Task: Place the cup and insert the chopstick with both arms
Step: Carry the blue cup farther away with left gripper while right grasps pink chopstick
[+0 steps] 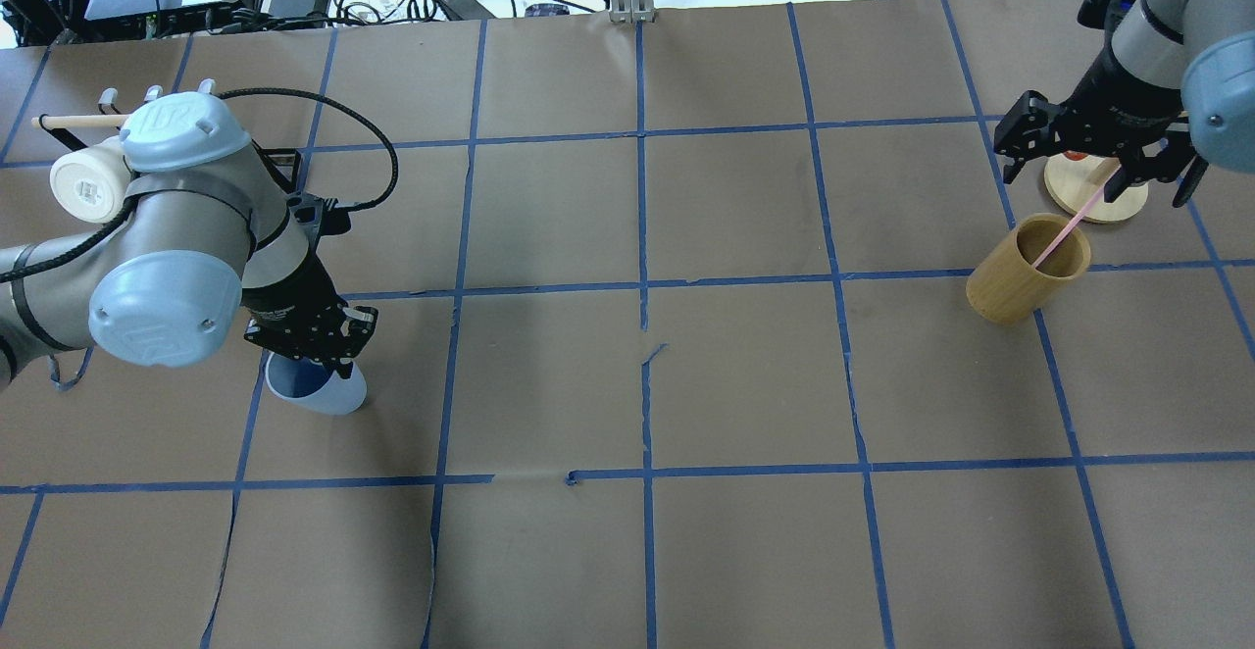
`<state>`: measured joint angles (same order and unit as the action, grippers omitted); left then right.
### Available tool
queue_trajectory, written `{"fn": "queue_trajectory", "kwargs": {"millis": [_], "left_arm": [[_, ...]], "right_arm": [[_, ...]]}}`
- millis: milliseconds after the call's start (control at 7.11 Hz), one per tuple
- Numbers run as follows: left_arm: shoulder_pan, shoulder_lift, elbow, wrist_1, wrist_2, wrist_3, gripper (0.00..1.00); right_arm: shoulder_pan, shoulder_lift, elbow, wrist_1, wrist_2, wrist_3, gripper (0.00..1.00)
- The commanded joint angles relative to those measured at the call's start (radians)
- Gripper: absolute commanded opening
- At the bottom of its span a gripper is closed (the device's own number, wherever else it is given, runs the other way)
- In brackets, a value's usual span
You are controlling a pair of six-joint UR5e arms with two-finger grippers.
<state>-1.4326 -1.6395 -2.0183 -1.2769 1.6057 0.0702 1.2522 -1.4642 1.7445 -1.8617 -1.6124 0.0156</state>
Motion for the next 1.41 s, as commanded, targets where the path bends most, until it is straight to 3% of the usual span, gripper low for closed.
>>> {"fn": "queue_trajectory", "kwargs": {"millis": [0, 281, 703, 984, 1266], "left_arm": [[-0.133, -0.011, 0.047, 0.007, -0.076, -0.23, 0.0], [-0.295, -0.07, 0.142, 0.013, -0.175, -0.494, 0.0], [-0.516, -0.23, 0.252, 0.236, -0.281, -0.836, 0.0], [-0.58, -0.305, 0.34, 0.294, -0.279, -0.934, 0.0], [-0.58, -0.341, 0.412, 0.283, -0.192, -0.916, 0.0]], "right_arm": [[-0.08, 0.008, 0.012, -0.016, -0.018, -0.05, 1.0], [-0.097, 0.015, 0.012, -0.019, -0.018, -0.079, 1.0], [-0.099, 0.079, 0.012, -0.156, -0.062, -0.081, 0.98], [-0.099, 0.081, 0.01, -0.163, -0.049, -0.042, 0.98], [-0.097, 0.079, 0.01, -0.162, -0.044, -0.037, 0.71]]}}
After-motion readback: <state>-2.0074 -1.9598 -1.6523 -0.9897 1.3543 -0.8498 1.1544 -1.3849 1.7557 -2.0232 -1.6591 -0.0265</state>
